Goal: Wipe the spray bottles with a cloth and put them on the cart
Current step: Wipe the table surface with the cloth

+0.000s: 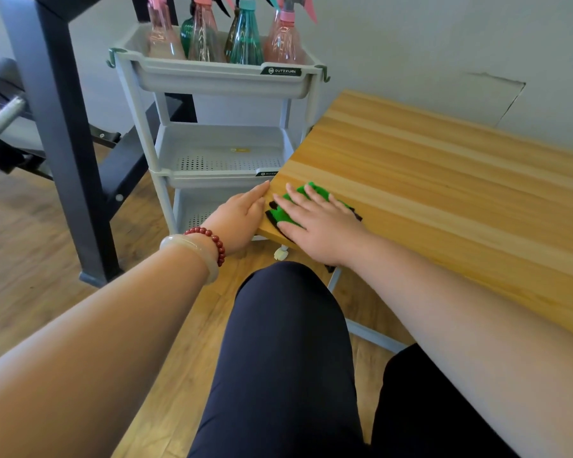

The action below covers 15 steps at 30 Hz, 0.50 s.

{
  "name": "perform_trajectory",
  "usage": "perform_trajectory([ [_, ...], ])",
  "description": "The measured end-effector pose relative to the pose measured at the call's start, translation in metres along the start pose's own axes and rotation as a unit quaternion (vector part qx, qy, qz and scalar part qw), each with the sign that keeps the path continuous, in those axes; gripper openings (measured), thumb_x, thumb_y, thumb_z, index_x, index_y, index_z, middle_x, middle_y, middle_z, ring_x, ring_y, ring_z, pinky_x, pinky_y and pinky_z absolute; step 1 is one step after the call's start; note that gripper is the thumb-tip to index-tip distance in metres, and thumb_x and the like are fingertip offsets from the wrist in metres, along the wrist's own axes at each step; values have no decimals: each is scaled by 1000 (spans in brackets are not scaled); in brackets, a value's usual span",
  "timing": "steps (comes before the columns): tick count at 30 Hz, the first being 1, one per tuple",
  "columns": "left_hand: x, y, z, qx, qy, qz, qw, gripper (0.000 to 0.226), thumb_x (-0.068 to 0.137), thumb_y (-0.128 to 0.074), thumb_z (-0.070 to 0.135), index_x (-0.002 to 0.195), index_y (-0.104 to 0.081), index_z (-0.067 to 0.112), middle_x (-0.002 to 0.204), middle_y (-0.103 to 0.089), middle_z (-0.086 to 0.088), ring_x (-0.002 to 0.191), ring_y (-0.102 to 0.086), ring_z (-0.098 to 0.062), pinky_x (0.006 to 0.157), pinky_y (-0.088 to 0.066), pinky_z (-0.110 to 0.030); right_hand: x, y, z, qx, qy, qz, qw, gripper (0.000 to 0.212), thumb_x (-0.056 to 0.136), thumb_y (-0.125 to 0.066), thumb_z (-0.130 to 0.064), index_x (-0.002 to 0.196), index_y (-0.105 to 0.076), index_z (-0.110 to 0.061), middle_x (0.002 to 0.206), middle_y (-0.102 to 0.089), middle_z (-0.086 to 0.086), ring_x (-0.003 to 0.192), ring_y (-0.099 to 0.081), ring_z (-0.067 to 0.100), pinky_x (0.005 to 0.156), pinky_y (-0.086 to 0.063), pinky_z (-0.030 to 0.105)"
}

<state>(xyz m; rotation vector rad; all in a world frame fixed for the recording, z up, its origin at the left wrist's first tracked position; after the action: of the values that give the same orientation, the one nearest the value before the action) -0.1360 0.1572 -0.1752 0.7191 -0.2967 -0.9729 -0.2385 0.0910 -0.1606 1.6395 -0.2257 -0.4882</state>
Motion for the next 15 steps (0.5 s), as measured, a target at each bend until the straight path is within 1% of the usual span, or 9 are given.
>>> perform_trajectory([
  [2, -1, 0, 3, 1, -7, -7, 1000, 46, 109, -23, 32, 155, -23, 34, 154, -37, -7, 118, -47, -19, 91, -32, -24, -4, 3, 18, 0, -12, -8, 1000, 56, 103, -13, -55, 155, 3, -41, 164, 13, -10, 151, 12, 16, 121, 5, 44],
  [4, -2, 0, 3, 13, -8, -11, 1000, 46, 109, -21, 34, 156, -23, 35, 155, -34, -8, 123, -45, -21, 91, -31, -24, -4, 7, 45, 4, -72, -9, 997, 56, 103, -11, -55, 156, 3, -39, 164, 12, -7, 152, 11, 19, 121, 4, 45],
  [7, -1, -1, 2, 16, -13, -9, 1000, 46, 109, -20, 34, 156, -23, 34, 154, -36, -9, 105, -45, -13, 80, -34, -21, -1, 7, 51, 9, -142, 2, 990, 56, 104, -9, -52, 156, 4, -36, 165, 12, -5, 152, 11, 23, 121, 4, 48],
  [9, -2, 1, 4, 10, -19, 1, 1000, 46, 109, -22, 31, 155, -26, 31, 152, -39, -8, 103, -48, -13, 77, -39, -23, 1, 3, 21, 10, -114, 8, 993, 56, 104, -9, -52, 156, 4, -36, 164, 13, -7, 152, 12, 23, 120, 5, 48],
  [10, -2, 2, 6, 5, -27, 10, 1000, 45, 110, -25, 28, 154, -29, 28, 153, -41, -7, 112, -50, -17, 85, -41, -25, 1, 1, 4, 7, -86, 11, 996, 55, 105, -9, -51, 156, 4, -36, 164, 14, -8, 152, 12, 22, 120, 6, 48],
  [12, -4, 4, 10, -5, -44, 26, 999, 43, 109, -28, 22, 152, -33, 23, 154, -41, -6, 135, -44, -22, 105, -32, -27, -1, -3, -18, 6, -40, 13, 999, 54, 105, -11, -50, 156, 4, -37, 164, 14, -10, 152, 12, 19, 121, 7, 46],
  [13, -5, 4, 11, -5, -45, 27, 999, 43, 109, -28, 22, 152, -34, 22, 153, -42, -6, 135, -45, -22, 105, -32, -26, -3, -3, -18, 8, -30, 13, 999, 54, 105, -11, -50, 156, 4, -38, 164, 14, -10, 152, 12, 17, 121, 7, 45],
  [14, -5, 3, 10, -3, -41, 22, 999, 44, 110, -27, 24, 153, -32, 24, 151, -44, -7, 125, -51, -21, 98, -37, -25, -6, -2, -12, 8, -29, 9, 999, 54, 105, -11, -51, 156, 4, -39, 164, 14, -10, 151, 12, 17, 121, 6, 44],
  [15, -4, 1, 8, 3, -32, 11, 999, 44, 110, -24, 27, 154, -30, 27, 146, -47, -8, 107, -56, -17, 85, -43, -23, -8, -1, -1, 8, -38, 5, 999, 54, 105, -10, -51, 155, 4, -39, 164, 14, -9, 151, 12, 18, 121, 6, 44],
])
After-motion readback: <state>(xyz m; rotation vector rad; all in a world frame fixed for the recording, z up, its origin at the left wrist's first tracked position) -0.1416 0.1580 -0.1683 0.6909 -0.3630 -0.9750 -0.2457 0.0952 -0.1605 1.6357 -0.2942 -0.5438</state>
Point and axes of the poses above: each hand's wrist, its own x-axis towards the middle knuckle, its own y-axis out of the back of the hand, z = x × y, the point moved 9 cm from there along x, towards the middle knuckle
